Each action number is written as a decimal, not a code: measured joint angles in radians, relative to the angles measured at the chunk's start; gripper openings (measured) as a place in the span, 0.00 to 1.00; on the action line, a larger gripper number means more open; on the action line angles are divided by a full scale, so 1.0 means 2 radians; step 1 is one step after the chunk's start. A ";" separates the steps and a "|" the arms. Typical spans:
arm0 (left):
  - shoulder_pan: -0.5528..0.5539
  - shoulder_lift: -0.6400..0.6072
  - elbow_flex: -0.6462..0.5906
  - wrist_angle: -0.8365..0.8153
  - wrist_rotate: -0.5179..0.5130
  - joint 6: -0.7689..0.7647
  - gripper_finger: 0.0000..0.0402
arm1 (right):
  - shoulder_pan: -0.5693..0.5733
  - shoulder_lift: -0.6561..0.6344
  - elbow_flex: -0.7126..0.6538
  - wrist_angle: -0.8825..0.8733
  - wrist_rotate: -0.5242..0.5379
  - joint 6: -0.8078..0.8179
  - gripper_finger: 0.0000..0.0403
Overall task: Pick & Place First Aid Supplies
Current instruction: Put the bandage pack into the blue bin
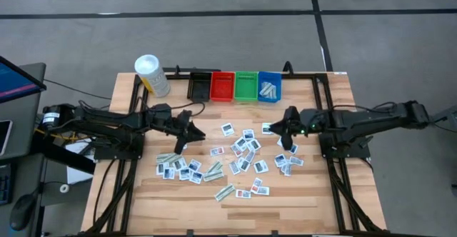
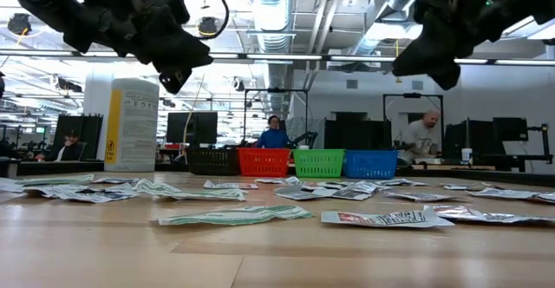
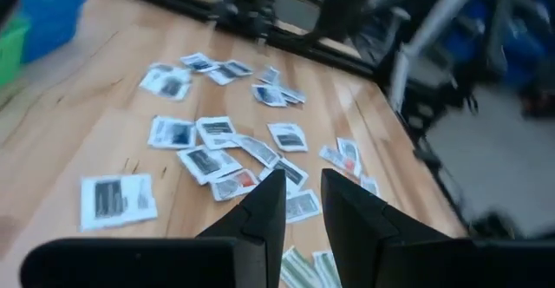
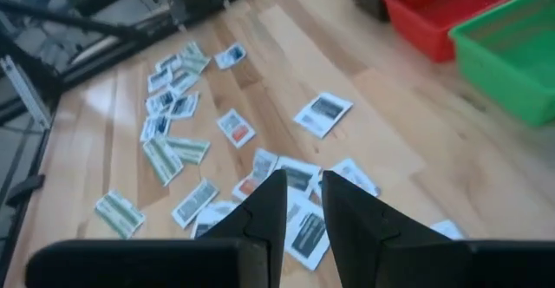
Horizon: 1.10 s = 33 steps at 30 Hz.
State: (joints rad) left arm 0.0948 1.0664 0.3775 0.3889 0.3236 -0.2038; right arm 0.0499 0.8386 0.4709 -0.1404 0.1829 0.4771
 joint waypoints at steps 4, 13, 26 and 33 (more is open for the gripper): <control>-0.026 0.000 0.000 -0.041 0.020 0.074 0.19 | 0.015 0.032 0.000 0.014 0.000 0.016 0.18; -0.091 0.000 0.000 -0.126 -0.005 0.189 0.19 | 0.043 0.097 0.000 0.027 0.000 0.046 0.18; -0.155 0.002 0.000 -0.126 -0.068 0.251 0.35 | 0.065 0.141 0.000 0.049 -0.001 0.063 0.18; -0.193 0.054 0.000 -0.095 -0.100 0.340 0.44 | 0.074 0.140 0.000 0.049 -0.001 0.063 0.18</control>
State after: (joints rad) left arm -0.2904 1.1741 0.3771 0.1990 0.1236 0.4772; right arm 0.1970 1.1183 0.4712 -0.0432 0.1818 0.6041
